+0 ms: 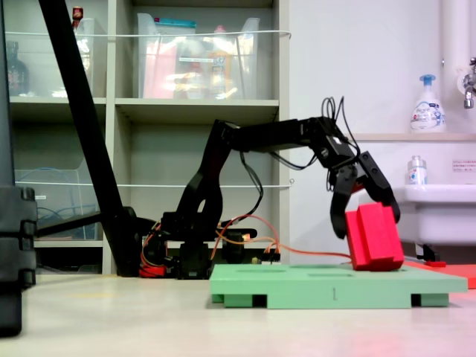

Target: Put the cross columnar block into the corresponding hole

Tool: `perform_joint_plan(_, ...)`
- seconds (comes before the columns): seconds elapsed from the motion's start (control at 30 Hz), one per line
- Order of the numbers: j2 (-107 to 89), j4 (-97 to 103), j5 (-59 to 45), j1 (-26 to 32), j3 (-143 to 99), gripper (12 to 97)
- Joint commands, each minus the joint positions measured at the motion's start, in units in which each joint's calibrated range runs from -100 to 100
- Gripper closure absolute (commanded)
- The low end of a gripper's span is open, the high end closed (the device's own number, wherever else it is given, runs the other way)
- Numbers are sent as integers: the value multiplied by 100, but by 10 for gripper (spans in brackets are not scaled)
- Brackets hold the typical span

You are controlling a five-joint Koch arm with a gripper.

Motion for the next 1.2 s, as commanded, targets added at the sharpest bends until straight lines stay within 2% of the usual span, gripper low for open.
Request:
perform_joint_plan(0.0,-71,510,54,39,555,649)
perform_joint_plan(1.17,572,1155,93,-210,744,616)
